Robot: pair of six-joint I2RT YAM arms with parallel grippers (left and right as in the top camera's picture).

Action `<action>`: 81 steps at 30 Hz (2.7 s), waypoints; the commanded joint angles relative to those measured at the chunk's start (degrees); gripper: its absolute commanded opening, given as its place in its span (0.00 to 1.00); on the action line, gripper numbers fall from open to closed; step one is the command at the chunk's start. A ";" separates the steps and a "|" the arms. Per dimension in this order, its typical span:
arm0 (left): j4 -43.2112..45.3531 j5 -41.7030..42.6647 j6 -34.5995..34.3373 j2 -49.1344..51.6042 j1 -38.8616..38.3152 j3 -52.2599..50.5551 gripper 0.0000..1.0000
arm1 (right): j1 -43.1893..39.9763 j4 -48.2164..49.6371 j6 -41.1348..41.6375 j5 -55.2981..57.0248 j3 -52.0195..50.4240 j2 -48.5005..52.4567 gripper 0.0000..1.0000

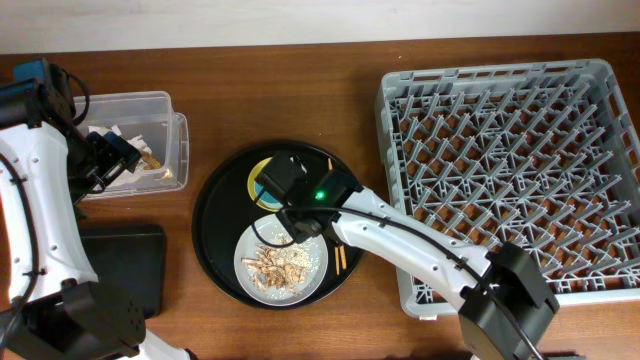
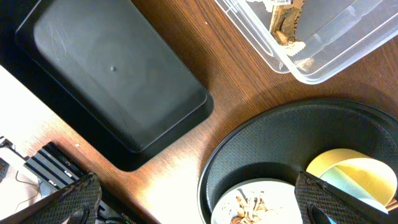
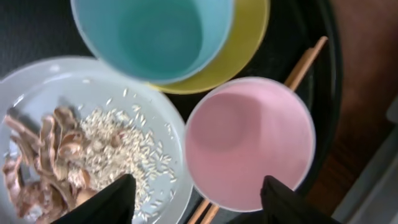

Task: Sort waste into correct bins and load items into the dishwasher rack
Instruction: 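Reach the right gripper over the tray to the pink cup, then grasp the pink cup with the right gripper and lift it toward the rack, then lower the pink cup into the dish rack and release it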

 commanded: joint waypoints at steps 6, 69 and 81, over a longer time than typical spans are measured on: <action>-0.07 -0.07 -0.50 -0.57 0.20 0.61 0.99 | 0.15 7.08 -3.26 -1.75 -7.15 -0.68 0.58; -0.07 -0.07 -0.50 -0.57 0.20 0.61 0.99 | -67.34 -4.76 -18.23 -84.52 8.59 -2.64 0.04; -0.07 -0.04 -0.50 -0.57 0.20 0.61 0.99 | -67.34 8.26 -3.15 -89.22 8.59 8.31 0.04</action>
